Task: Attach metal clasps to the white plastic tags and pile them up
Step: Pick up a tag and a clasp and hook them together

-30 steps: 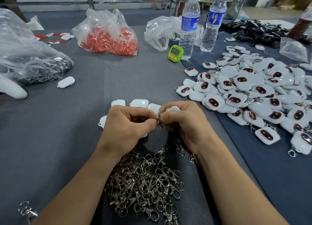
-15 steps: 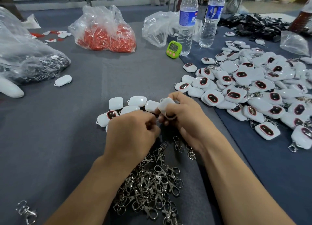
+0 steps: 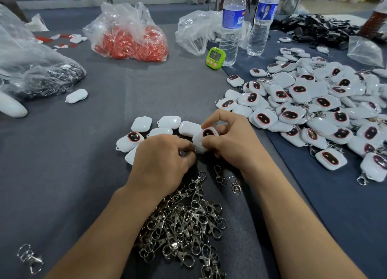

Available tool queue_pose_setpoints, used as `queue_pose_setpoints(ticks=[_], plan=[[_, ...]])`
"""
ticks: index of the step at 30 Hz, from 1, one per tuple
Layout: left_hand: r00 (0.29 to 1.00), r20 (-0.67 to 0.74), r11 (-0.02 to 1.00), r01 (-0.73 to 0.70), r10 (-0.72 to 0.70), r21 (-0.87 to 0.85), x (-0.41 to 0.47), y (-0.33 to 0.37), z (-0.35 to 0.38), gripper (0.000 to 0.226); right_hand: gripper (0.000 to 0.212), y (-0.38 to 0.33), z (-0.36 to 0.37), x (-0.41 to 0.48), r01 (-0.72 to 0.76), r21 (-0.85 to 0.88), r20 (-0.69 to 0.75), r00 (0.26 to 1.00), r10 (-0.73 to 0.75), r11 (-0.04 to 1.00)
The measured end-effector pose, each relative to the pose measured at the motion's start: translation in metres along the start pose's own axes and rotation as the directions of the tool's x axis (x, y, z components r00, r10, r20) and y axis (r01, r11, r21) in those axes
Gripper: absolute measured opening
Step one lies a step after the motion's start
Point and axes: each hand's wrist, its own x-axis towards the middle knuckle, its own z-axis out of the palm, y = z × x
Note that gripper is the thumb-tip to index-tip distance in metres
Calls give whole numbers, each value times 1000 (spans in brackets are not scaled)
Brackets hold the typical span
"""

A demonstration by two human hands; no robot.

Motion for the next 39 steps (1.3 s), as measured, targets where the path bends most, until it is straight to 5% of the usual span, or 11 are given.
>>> queue_pose_setpoints(ticks=[21, 24, 30, 35, 39], plan=[[994, -104, 994, -33, 44, 105, -3, 3, 6, 3, 22, 3, -7, 3, 33, -38, 93, 995, -29, 999], [987, -162, 997, -8, 21, 81, -3, 4, 5, 6, 20, 1, -6, 0, -16, 155, 83, 997, 3, 988], [984, -154, 944, 35, -90, -328, 2, 1, -2, 16, 26, -3, -10, -2, -132, 536, 94, 991, 97, 834], [992, -95, 896, 31, -81, -442, 4, 1, -1, 22, 23, -6, -7, -1, -154, 620, 114, 988, 106, 770], [993, -116, 937, -35, -6, -348, 2, -2, -1, 8, 24, -6, -5, -2, -152, 602, 117, 988, 101, 784]])
